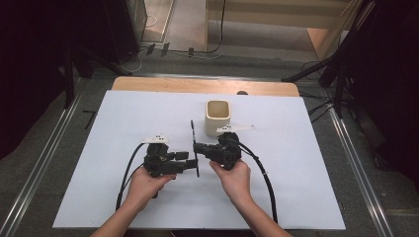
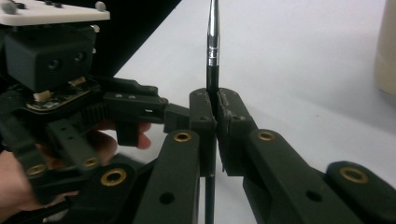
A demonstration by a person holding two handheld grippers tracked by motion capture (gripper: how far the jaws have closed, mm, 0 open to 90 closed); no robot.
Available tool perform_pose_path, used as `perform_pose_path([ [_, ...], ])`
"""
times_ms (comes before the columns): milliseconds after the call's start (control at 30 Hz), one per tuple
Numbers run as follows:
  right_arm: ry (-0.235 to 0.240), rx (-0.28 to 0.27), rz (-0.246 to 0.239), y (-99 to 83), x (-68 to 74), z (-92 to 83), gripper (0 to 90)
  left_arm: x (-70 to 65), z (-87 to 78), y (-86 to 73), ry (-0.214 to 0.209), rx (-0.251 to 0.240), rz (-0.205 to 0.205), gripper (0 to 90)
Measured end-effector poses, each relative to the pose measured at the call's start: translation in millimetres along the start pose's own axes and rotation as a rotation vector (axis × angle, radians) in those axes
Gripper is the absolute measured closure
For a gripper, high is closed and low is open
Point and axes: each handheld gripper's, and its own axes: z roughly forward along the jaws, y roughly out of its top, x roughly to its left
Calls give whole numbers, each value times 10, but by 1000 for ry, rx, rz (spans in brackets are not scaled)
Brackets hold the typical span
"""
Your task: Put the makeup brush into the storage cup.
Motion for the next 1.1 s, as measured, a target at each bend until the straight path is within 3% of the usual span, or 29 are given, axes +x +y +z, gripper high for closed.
perform_pose_path([
  [67,3,-5,2,-3,15,14,873,14,24,-2,2,14,-18,436],
  [100,1,-6,3,-4,23,19,873,14,35,-9,9,11,-17,507],
  [167,2,-5,-1,-11,36,38,873,10,56,-11,-7,19,-27,513],
  [200,2,-2,1,-13,41,47,873,3,60,-13,-1,14,-20,572],
  [267,4,-3,5,-17,46,64,873,8,72,-11,-9,14,-26,585],
  [433,13,-14,26,-33,39,79,873,8,97,-38,-20,6,-39,728],
  [733,5,-7,25,-78,53,111,873,4,91,-52,-22,-9,-69,826],
  [900,-3,-22,33,-104,52,123,873,14,108,-64,-13,-5,-80,843],
  [1100,-11,-30,27,-124,63,127,871,39,104,-58,-35,8,-125,852],
])
